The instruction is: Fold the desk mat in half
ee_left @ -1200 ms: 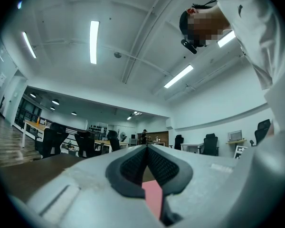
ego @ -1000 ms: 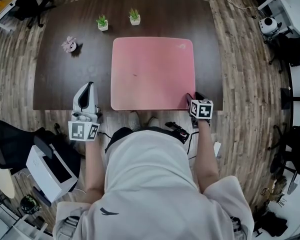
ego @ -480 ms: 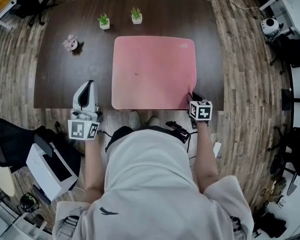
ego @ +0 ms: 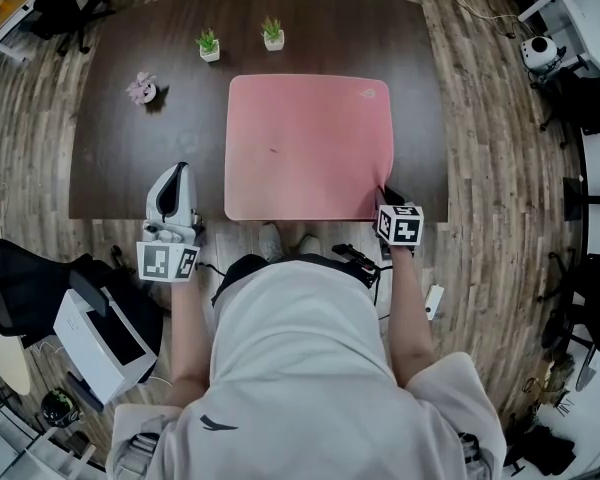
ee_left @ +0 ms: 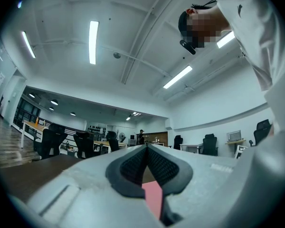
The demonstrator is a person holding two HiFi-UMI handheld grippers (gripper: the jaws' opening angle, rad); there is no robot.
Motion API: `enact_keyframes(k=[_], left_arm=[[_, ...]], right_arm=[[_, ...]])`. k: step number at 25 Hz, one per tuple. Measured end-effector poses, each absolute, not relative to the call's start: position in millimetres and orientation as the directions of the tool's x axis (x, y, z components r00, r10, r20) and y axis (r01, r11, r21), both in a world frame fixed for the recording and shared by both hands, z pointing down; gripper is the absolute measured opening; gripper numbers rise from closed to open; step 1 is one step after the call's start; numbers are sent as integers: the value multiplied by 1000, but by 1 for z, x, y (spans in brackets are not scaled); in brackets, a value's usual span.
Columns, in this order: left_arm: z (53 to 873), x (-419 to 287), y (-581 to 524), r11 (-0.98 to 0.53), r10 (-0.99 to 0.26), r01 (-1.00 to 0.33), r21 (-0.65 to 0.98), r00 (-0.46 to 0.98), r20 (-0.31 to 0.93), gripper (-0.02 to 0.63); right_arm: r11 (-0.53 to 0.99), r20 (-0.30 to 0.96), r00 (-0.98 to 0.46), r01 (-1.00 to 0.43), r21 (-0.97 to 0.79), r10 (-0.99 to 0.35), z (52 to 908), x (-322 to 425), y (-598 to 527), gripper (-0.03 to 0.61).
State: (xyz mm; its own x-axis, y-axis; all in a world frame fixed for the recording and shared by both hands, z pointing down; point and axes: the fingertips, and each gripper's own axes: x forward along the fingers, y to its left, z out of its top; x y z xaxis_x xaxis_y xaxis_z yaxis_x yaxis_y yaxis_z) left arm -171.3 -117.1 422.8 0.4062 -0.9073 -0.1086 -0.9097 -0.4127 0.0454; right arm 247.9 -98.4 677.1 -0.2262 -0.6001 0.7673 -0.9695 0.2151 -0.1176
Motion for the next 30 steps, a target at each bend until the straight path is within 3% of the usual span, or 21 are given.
enact_keyframes(k=[19,30], left_arm=[[427,-178,-110,-401,-914,-914,60,394,-103,5],[430,-189,-105,-363,-929,-930,65,356,-98,5]], right_arm=[[348,630,-367,-924,-160,-685,570,190,-120,31],[505,553,-555,-823,-258,-622,538,102,-131,31]])
